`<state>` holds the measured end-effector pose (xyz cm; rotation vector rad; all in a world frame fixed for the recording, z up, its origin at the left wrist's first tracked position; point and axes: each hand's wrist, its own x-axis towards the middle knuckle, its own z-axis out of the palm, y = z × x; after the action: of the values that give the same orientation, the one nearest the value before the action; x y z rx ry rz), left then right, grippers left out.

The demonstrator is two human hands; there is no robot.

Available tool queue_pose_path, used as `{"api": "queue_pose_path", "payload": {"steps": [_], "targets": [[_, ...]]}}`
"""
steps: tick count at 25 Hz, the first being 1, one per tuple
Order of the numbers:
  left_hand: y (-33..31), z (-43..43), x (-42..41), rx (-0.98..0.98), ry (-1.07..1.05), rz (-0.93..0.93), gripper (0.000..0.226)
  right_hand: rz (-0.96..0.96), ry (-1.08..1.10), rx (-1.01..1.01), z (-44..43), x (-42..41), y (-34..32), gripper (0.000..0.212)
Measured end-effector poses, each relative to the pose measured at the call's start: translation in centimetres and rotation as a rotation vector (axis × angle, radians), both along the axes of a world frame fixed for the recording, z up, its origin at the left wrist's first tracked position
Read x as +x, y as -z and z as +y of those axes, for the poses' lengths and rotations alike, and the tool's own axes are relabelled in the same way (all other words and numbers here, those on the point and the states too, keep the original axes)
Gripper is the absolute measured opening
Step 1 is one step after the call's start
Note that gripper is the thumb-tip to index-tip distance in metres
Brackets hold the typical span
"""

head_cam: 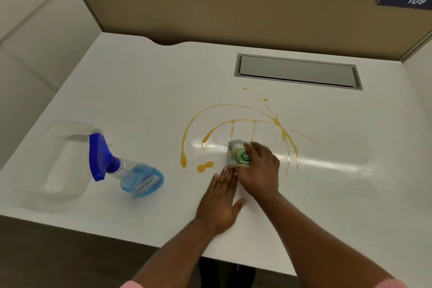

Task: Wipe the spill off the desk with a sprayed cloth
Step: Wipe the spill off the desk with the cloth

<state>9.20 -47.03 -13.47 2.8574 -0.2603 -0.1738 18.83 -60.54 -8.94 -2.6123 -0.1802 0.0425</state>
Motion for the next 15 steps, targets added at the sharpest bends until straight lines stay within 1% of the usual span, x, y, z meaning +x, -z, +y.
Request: {"api": "queue_pose_path", "payload": {"steps": [4, 8, 11, 15], "targets": [[-0.3, -0.1, 0.0, -0.027, 0.016, -0.008, 0.07, -0.045, -0.064, 0.022, 0.7, -1.2, 1.1, 0.063], [-0.2, 0.1, 0.0, -0.005, 0.007, -0.021, 0.069, 0.035, -0.061, 0.048, 1.6, -0.9, 2.3, 0.055], [0.0, 0.1, 0.1, -0.011, 0.0, -0.022, 0.071, 0.014, -0.099, 0.023, 2.0, 0.1, 2.8, 0.055], [0.2, 0.1, 0.0, -0.008, -0.01, 0.009, 0.074, -0.001, -0.07, -0.006, 2.8, 2.0, 2.7, 0.055]]}}
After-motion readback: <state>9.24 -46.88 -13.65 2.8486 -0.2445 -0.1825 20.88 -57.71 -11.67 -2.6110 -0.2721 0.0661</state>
